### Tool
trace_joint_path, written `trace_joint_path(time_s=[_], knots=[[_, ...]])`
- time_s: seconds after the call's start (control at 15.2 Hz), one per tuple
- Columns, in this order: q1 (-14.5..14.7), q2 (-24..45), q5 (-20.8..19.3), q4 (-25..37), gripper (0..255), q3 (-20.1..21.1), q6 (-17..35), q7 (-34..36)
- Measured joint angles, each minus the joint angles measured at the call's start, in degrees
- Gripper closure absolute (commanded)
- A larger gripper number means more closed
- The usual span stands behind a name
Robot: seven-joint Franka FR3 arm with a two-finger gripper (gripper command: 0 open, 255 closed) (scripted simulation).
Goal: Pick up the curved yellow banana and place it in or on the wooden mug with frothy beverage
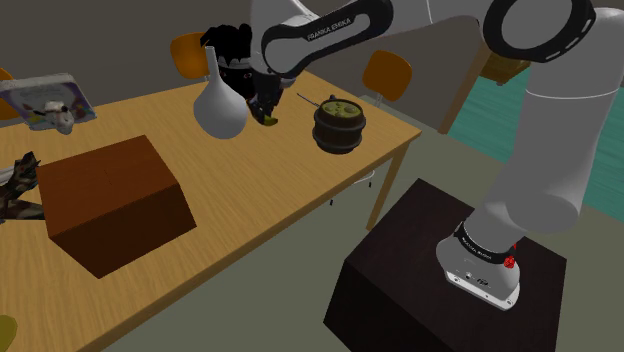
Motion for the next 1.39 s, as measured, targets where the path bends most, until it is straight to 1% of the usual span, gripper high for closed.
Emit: trace_joint_path(time_s=[0.59, 1.19, 1.25, 1.39], knots=[[-0.1, -2.0, 0.7, 4.3, 255, 0.3, -6.3, -0.7], [0.1, -2.6, 1.0, 10.2, 255, 0.4, -12.7, -1.1], [-0.3, -3.3, 1.2, 9.6, 255, 0.3, -12.8, -1.7], [-1.8, -6.3, 2.1, 5.8, 255, -0.2, -11.9, -3.7]])
